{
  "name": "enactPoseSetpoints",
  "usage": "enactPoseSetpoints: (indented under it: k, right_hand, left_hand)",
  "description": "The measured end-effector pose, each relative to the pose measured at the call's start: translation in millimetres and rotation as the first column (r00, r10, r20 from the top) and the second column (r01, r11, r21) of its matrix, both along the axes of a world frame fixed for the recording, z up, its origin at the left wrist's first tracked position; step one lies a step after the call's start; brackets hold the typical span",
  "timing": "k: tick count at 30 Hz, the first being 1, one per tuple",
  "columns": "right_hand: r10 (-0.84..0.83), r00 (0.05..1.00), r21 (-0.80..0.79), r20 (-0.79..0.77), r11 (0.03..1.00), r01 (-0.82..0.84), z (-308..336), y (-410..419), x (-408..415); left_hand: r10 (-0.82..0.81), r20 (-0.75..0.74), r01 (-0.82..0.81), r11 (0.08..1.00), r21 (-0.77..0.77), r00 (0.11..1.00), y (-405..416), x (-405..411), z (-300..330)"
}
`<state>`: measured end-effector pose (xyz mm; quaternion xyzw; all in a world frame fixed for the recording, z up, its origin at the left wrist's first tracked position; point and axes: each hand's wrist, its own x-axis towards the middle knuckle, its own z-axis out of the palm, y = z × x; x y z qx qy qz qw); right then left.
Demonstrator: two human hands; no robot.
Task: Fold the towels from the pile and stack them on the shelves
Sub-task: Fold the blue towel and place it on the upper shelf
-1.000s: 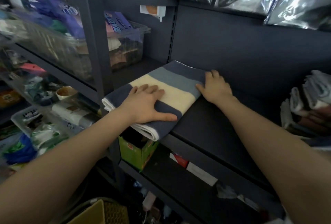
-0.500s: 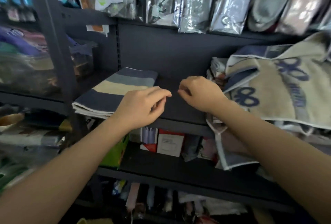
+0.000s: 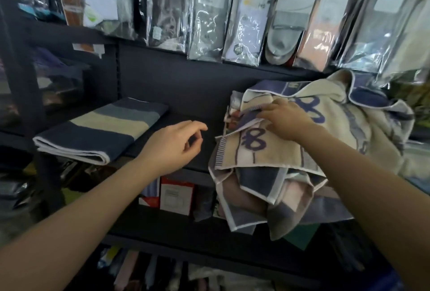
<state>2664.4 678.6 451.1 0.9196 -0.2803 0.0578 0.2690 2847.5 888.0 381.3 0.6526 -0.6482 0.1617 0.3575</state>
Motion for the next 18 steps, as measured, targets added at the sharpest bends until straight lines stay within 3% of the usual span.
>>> enactPoseSetpoints:
  k: [3,7,10,14,18]
  right_hand:
    - [0.029,0.998,-0.135,-0.051,0.99,-0.035,0.8,-11.5,5.4]
    - [0.118,0.982,-0.158,0.15,0.983,-0.094,6.5,-19.8,7.2]
    - [0.035,0.916,0.046,0.4,0.997,-0.058,4.9,-24.7,6.7]
    - [-0.151,0.912,0.183,0.38,0.979,0.086,2.4,-34.5,12.3]
    - [0.077,0.805,0.229,0.589,0.939,-0.257,-2.6,-12.4,2.2]
  left_hand:
    - [0.019,-0.108,-0.011,0.998,0.067,0.994,-23.1,-13.7,-0.1]
    - [0.014,-0.369,0.001,0.999,0.041,0.929,-60.3,-36.5,1.6]
    - [0.024,-0.559,0.003,0.999,0.047,0.829,-82.9,-47.9,7.1]
    - [0.029,-0.622,-0.004,0.999,0.042,0.783,-102.3,-57.5,11.9]
    - [0.02,-0.675,-0.017,1.0,0.011,0.738,-112.6,-56.9,16.6]
